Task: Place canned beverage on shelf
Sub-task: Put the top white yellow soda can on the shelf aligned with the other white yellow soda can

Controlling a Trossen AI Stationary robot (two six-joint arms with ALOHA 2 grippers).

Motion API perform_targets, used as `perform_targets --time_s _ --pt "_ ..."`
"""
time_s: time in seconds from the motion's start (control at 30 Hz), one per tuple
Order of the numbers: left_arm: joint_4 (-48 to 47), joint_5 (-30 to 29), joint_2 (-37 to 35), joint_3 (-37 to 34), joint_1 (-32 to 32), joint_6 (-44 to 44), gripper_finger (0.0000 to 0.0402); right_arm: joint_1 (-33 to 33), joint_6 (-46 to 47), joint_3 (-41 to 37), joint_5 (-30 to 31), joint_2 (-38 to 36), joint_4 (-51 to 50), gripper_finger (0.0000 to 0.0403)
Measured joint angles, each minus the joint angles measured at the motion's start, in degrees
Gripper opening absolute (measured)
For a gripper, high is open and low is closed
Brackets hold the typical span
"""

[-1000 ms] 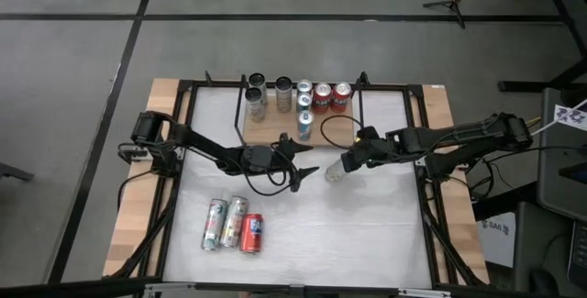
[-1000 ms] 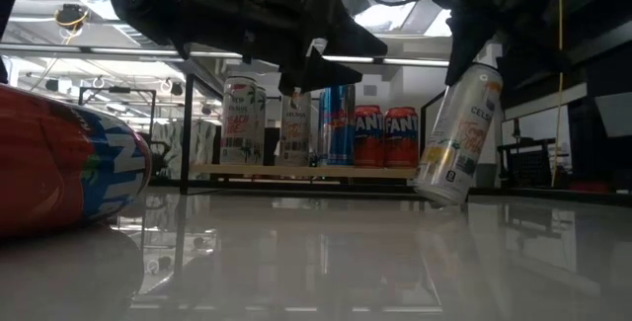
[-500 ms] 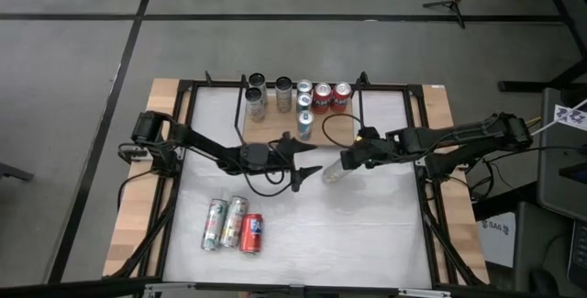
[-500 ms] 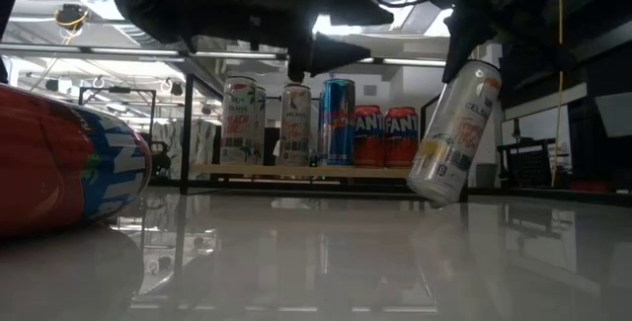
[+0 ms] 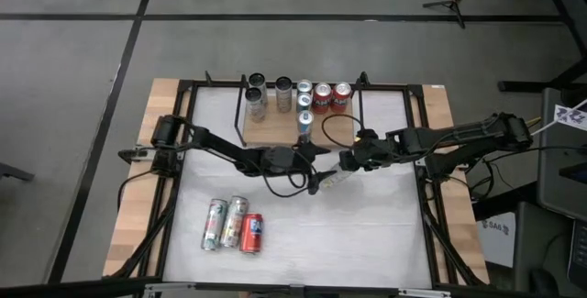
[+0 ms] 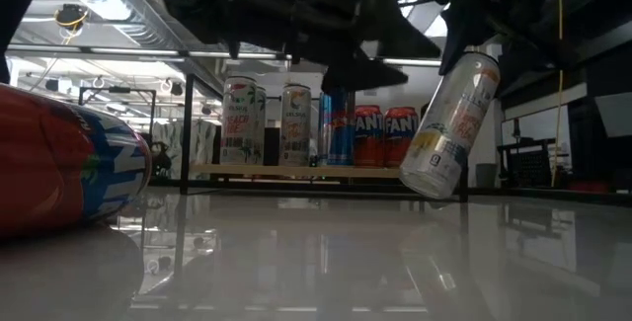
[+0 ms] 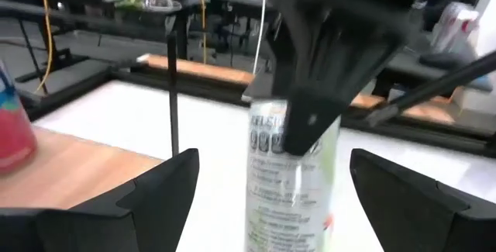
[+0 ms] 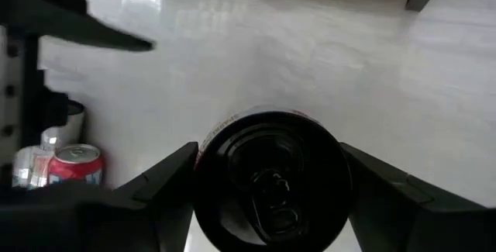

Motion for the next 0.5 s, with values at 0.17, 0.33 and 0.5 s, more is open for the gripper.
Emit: perform_targets --time_s 0.17,0.33,0.5 --pt "-1.68 2.84 2.7 1.1 -0.02 -0.45 0.033 0.0 0.02 0.0 0.01 0.0 0.13 0.0264" --pt "-1.7 5.89 3.71 1.1 -0.04 -2.38 0.033 0.0 0.02 0.0 0.07 0.0 0.11 0.0264" --pt "-1.68 5.99 3.73 1.11 -0.02 -2.36 0.033 0.0 1.47 0.0 0.12 0.0 0.2 0.0264"
